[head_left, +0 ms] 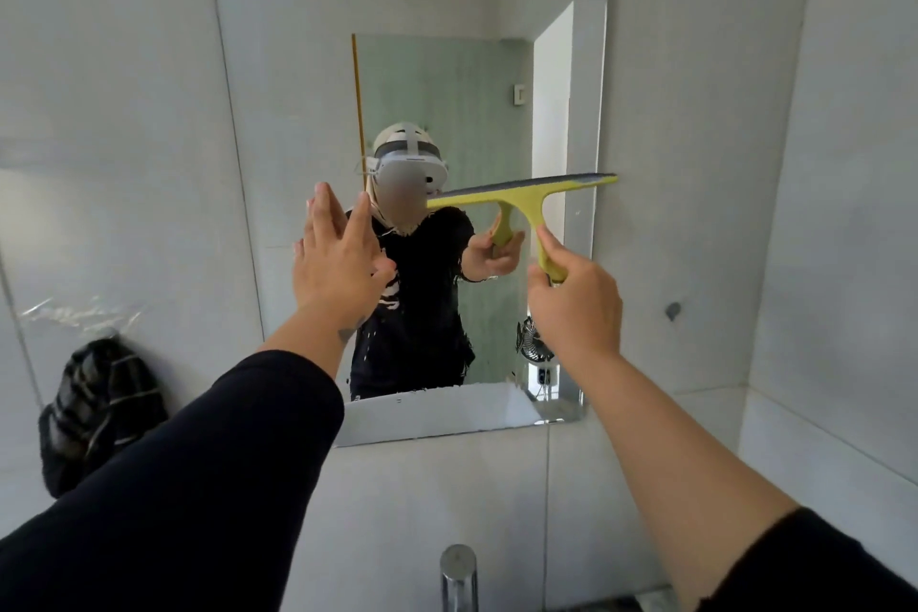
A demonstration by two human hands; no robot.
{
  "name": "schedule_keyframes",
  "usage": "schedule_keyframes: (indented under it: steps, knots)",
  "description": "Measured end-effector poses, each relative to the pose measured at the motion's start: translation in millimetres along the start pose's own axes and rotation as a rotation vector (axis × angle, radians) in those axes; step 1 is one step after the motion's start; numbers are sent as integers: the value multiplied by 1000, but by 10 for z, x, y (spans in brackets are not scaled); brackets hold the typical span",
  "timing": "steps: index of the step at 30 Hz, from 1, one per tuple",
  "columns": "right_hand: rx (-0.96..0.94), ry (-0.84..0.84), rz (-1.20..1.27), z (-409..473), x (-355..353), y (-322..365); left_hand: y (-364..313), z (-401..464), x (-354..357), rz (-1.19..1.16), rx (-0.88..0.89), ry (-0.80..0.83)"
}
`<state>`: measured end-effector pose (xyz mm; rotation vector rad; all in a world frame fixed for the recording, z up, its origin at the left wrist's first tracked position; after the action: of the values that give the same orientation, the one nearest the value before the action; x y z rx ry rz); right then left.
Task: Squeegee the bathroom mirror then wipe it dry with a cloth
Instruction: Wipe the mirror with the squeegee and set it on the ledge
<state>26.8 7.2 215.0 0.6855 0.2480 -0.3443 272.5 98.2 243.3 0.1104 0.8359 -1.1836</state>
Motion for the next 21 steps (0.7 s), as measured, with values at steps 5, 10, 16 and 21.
schedule_keyframes:
  steps: [5,10,16,21]
  knots:
    - [131,-35,155,-231,179,43,21,16,-71,21,-10,-11]
    - [146,-46,192,-335,355,197,135,31,-196,11,-38,-60]
    - [99,-24,199,-433,597,481,404,43,-334,15,-81,-69]
    - [-82,83,87,-577,864,882,549,-18,-432,27,-111,-82]
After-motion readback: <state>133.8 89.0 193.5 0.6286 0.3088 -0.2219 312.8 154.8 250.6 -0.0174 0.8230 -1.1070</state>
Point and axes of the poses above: each hand's wrist, its own z-axis towards the middle knuckle, its own x-axis out of the palm, y = z × x, the point moved 9 cm from there along z, towards the middle knuckle, and after that the axes turned 6 degrees about -x, right-handed, at the moved point
